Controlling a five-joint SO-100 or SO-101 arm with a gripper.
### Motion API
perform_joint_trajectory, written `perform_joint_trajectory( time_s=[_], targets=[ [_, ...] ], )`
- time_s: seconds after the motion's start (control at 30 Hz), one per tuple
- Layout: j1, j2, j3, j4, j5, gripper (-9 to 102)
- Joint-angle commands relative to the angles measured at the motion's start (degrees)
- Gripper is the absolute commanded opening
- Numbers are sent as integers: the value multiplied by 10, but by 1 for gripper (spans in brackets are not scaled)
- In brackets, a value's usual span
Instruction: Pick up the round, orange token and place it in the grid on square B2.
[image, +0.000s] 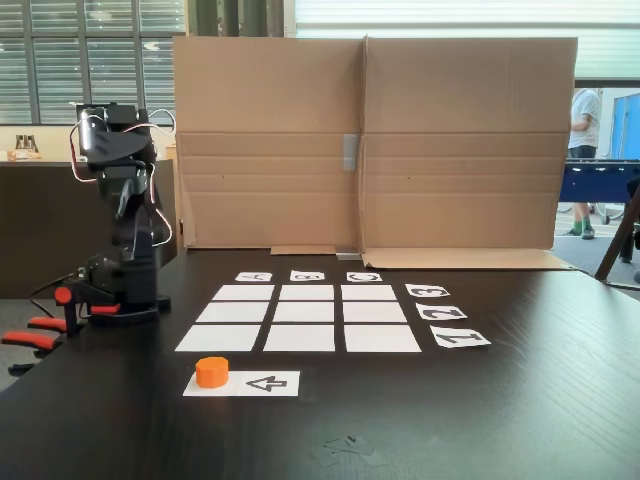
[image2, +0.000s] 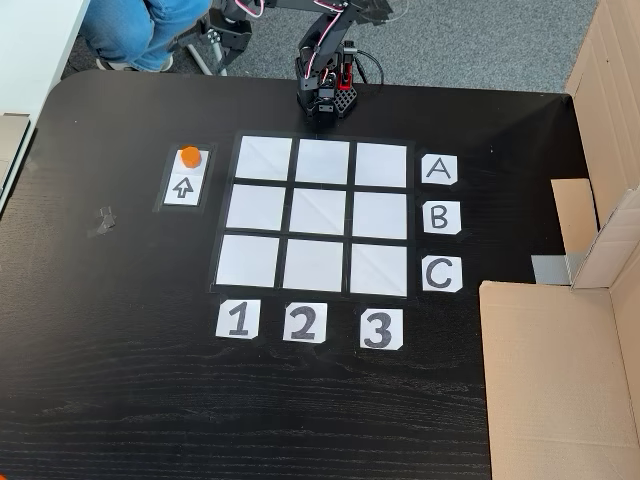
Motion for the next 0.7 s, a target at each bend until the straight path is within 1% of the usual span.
perform_joint_trajectory(
  time_s=[0.0, 0.13, 0.37, 0.5, 0.67],
  targets=[
    [-11, -41, -29, 8, 4, 50],
    [-28, -109, -47, 7, 4, 50],
    [-47, -227, -134, 7, 7, 50],
    [-63, -284, -185, 8, -4, 52],
    [-89, -338, -213, 8, -25, 52]
  ],
)
